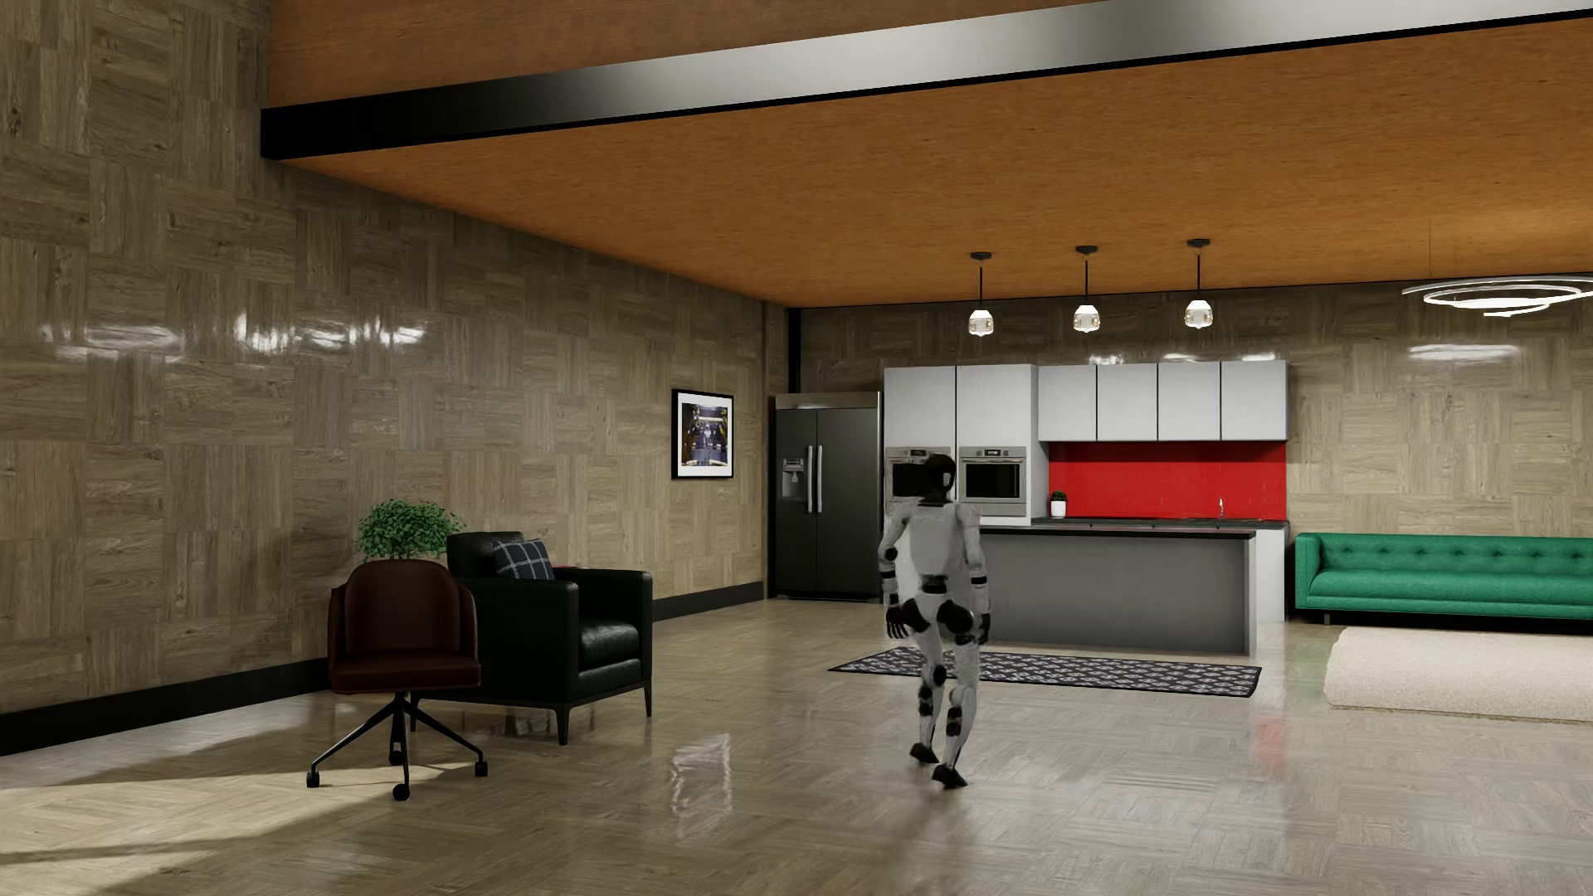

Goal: Walk to the counter

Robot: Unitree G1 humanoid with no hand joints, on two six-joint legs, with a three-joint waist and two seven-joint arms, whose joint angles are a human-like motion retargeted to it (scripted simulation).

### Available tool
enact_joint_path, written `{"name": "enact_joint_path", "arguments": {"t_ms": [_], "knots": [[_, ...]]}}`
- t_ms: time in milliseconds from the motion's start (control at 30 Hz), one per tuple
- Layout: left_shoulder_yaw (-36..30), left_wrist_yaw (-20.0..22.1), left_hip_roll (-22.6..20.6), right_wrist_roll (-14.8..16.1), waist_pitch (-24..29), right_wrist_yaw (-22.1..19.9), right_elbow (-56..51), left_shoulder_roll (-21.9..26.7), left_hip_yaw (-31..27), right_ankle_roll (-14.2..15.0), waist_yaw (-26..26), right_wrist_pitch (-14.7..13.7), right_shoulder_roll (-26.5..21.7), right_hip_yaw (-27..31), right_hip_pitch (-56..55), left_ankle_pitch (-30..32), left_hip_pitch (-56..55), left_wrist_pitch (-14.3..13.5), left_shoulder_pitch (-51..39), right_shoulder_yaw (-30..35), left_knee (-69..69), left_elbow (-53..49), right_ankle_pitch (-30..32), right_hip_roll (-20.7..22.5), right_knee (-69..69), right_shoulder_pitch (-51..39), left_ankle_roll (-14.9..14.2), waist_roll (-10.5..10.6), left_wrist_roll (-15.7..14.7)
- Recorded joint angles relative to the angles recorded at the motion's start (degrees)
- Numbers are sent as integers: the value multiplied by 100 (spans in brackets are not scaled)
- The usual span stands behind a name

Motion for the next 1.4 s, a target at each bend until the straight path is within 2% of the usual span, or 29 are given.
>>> {"name": "enact_joint_path", "arguments": {"t_ms": [100, 133, 167, 200, 233, 267, 300, 333, 400, 467, 500, 567, 633, 700, 733, 767, 800, 833, 900, 967, 1033, 1067, 1133, 1167, 1200, 1267, 1300, 1333, 1400], "knots": [[-1, 0, 501, 0, -55, 0, -291, 160, 0, 0, 1016, 0, -274, 0, 914, -2108, -680, 0, 455, 81, -1376, 277, -157, -40, -101, -322, 0, -72, 0], [-25, 0, 633, 0, -70, 0, -227, 208, 0, 0, 1240, 0, -288, 0, 1148, -1701, -851, 0, 616, 62, -1280, 427, 118, -139, -39, -417, 0, -170, 0], [-120, 0, 580, 0, -124, 0, -146, 222, 0, 0, 1287, 0, -262, 0, 1262, -508, -1137, 0, 725, -40, -867, 604, 663, -278, 134, -445, 0, -318, 0], [-321, 0, 327, 0, -172, 0, -23, 225, 0, 0, 1188, 0, -193, 0, 1157, 293, -1335, 0, 733, -151, -348, 785, 1467, -429, 561, -425, 0, -529, 0], [-498, 0, 34, 0, -176, 0, 169, 223, 0, 0, 1016, 0, -126, 0, 862, 312, -1250, 0, 661, -173, 17, 925, 2251, -454, 1286, -386, 0, -657, 0], [-501, 0, -234, 0, -151, 0, 336, 222, 0, 0, 815, 0, -97, 0, 373, 76, -984, 0, 577, -89, 210, 919, 2574, -373, 2232, -373, 0, -677, 0], [-310, 0, -531, 0, -73, 0, 425, 188, 0, 0, 582, 0, -82, 0, -166, -130, -538, 0, 490, 37, 197, 844, 2272, -330, 3191, -395, 0, -700, 0], [-166, 0, -797, 0, 50, 0, 493, 141, 0, 0, 338, 0, -64, 0, -715, -303, 25, 0, 329, 97, 79, 792, 1521, -148, 4130, -396, 0, -656, 0], [-22, 0, -1044, 0, 83, 0, 502, 203, 0, 0, -256, 0, -1, 0, -1955, -1123, 1324, 0, -5, 259, -585, 103, 469, 140, 4304, -262, 0, -497, 0], [519, 0, -811, 0, 226, 0, 463, 251, 0, 0, -946, 0, -4, 0, -2621, -1940, 2761, 0, -280, 286, -1306, -656, 299, 407, 2988, -134, 0, -240, 0], [724, 0, -713, 0, 209, 0, 423, 267, 0, 0, -1256, 0, -11, 0, -2885, -2405, 3299, 0, -480, 263, -1589, -942, 380, 360, 2050, -57, 0, -176, 0], [960, 0, -534, 0, 77, 0, 354, 304, 0, 0, -1688, 0, -11, 0, -3271, -3169, 4026, 0, -965, 181, -1873, -1405, 609, 170, 83, 34, 0, -126, 0], [1156, 0, -275, 0, -58, 0, 347, 356, 0, 0, -1943, 0, 0, 0, -3607, -3482, 4642, 0, -1234, 116, -1872, -1770, 535, -14, -487, 130, 0, -134, 0], [1388, 0, 48, 0, -141, 0, 606, 281, 0, 0, -2140, 0, 23, 0, -3912, -2946, 5051, 0, -1104, 102, -1342, -1874, 744, 88, 491, 149, 0, -20, 0], [1394, 0, 206, 0, -231, 0, 869, 158, 0, 0, -2136, 0, 36, 0, -4017, -2139, 4981, 0, -984, 143, -708, -1646, 967, 282, 1092, 117, 0, 145, 0], [1281, 0, 322, 0, -227, 0, 1123, 57, 0, 0, -2048, 0, 51, 0, -3838, -1099, 4775, 0, -840, 194, 191, -1343, 870, 518, 1533, 53, 0, 269, 0], [1013, 0, 347, 0, -185, 0, 1296, 26, 0, 0, -1921, 0, 84, 0, -3490, -343, 4308, 0, -759, 204, 1350, -1030, 607, 712, 1703, -51, 0, 288, 0], [648, 0, 296, 0, -149, 0, 1319, 30, 0, 0, -1739, 0, 125, 0, -3018, -221, 3682, 0, -742, 195, 2482, -728, 410, 859, 1580, -146, 0, 262, 0], [207, 0, 76, 0, -80, 0, 1010, 14, 0, 0, -1151, 0, 141, 0, -1904, -683, 2423, 0, -550, 212, 3588, -203, 326, 948, 961, -302, 0, 53, 0], [-62, 0, -153, 0, -14, 0, 472, 61, 0, 0, -452, 0, 92, 0, -828, -239, 1432, 0, -170, 136, 2622, 165, 361, 901, 323, -462, 0, -183, 0], [-130, 0, -145, 0, -1, 0, -77, 138, 0, 0, 87, 0, 1, 0, -41, 422, 710, 0, 222, -2, 401, 293, 358, 808, -89, -718, 0, -292, 0], [-104, 0, -83, 0, -36, 0, -307, 151, 0, 0, 292, 0, -54, 0, 270, -203, 524, 0, 390, -79, -717, 325, 295, 786, -229, -877, 0, -289, 0], [-155, 0, 136, 0, -178, 0, -648, 124, 0, 0, 619, 0, -139, 0, 676, -2954, 223, 0, 621, -288, -1586, 487, 221, 656, -197, -1128, 0, -255, 0], [-114, 0, 209, 0, -242, 0, -707, 64, 0, 0, 797, 0, -115, 0, 769, -3084, -10, 0, 688, -460, -1539, 667, 331, 500, -24, -1147, 0, -282, 0], [5, 0, 270, 0, -220, 0, -734, -1, 0, 0, 969, 0, -66, 0, 1043, -2030, -254, 0, 789, -673, -1367, 835, 520, 364, 66, -1107, 0, -292, 0], [-343, 0, -385, 0, -334, 0, -397, -9, 0, 0, 592, 0, 107, 0, 780, 266, -540, 0, 821, -737, -453, 944, 2240, -73, 1514, -868, 0, -633, 0], [-252, 0, -558, 0, -252, 0, -163, -11, 0, 0, 448, 0, 170, 0, 240, 159, -220, 0, 671, -652, -276, 959, 2550, -129, 2615, -803, 0, -699, 0], [-156, 0, -758, 0, -151, 0, 63, -18, 0, 0, 304, 0, 206, 0, -353, 26, 163, 0, 507, -469, -205, 922, 2421, -153, 3702, -774, 0, -731, 0], [66, 0, -926, 0, 21, 0, 451, -14, 0, 0, -171, 0, 214, 0, -1473, -639, 1368, 0, 103, -40, -692, 665, 1038, 14, 4858, -694, 0, -601, 0]]}}
